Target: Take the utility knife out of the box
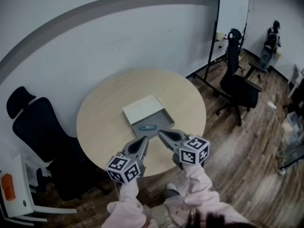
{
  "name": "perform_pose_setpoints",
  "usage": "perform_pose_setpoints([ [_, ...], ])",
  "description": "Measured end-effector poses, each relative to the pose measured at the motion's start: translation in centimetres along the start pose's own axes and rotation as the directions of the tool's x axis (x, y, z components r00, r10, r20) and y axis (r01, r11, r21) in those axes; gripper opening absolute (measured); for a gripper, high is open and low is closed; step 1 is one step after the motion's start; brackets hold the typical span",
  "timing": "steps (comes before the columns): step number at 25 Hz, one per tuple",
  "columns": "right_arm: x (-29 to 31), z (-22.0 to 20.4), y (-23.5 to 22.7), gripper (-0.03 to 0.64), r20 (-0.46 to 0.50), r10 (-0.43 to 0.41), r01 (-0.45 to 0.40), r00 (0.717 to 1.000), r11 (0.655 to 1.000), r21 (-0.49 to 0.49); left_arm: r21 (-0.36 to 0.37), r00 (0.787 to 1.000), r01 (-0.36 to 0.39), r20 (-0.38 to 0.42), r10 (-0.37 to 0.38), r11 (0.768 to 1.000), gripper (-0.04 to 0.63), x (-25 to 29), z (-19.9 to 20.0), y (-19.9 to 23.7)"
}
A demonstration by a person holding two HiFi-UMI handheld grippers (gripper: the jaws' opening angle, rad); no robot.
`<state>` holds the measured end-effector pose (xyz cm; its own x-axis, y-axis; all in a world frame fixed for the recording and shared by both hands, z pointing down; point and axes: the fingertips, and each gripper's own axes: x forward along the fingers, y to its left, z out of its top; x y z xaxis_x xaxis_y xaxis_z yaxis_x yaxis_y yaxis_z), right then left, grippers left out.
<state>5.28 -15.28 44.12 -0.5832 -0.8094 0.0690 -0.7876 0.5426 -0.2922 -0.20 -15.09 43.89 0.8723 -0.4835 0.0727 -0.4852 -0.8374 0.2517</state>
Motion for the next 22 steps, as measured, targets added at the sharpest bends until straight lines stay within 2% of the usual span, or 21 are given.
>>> perform_pose_setpoints([
  [10,2.0,-0.1,-3.4,-0.002,-0.023,0.024,-0.024,0.999,1.000,0.014,-0.029,0.999,-0.034,-0.011,0.034,0.999,0.005,2.8,-0.5,2.4],
  [22,4.9,0.1,-6.2,-0.002,-0.109,0.082,-0.079,0.991,0.997,0.027,-0.091,0.995,-0.099,-0.025,0.097,0.991,0.005,5.0,-0.9,5.0],
])
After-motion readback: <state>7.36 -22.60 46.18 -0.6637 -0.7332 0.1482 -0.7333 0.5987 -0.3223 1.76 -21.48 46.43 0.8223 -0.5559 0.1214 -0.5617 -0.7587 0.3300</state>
